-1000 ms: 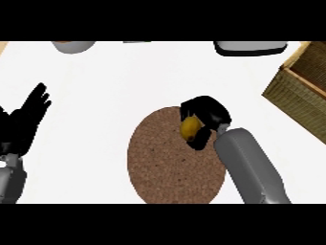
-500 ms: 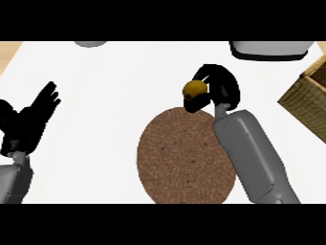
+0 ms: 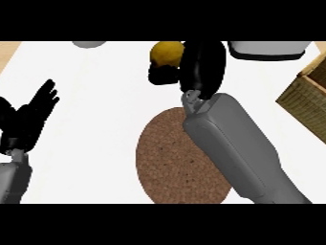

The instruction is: Pick the lemon from the placemat and place it in the basket

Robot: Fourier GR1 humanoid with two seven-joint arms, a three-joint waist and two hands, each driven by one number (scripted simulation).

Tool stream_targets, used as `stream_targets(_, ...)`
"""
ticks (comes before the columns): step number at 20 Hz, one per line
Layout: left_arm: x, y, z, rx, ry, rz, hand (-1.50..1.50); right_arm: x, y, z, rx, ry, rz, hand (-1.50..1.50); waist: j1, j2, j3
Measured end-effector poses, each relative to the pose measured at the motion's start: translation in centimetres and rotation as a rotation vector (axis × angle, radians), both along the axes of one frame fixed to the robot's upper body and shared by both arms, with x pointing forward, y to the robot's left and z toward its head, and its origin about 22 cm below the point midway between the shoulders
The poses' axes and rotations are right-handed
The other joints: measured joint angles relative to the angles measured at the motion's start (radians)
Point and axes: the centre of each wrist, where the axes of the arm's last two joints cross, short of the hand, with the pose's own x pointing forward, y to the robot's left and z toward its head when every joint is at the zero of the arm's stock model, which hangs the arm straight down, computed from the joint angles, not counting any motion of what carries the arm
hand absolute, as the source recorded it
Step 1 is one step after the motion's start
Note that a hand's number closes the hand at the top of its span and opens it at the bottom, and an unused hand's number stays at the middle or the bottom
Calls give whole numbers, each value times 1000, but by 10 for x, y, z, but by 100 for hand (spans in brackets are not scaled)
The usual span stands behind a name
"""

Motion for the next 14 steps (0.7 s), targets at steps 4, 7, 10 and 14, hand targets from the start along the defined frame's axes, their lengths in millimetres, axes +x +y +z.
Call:
stream_targets(4, -1, 3, -1, 0, 2, 9, 0, -8, 9, 42, -39, -93, -59, 150, -10, 2, 0)
stream_targets(7, -4, 2, -4, 2, -1, 15, 0, -7, 7, 68, -55, -126, -113, 150, -13, 4, 0)
stream_targets(10, -4, 5, -3, 2, -3, 12, 0, -4, 2, 92, -73, -152, -163, 150, -13, 6, 0)
stream_targets(14, -7, 5, -6, 0, -10, 15, 0, 8, -19, 120, -78, -174, -243, 150, -11, 9, 1)
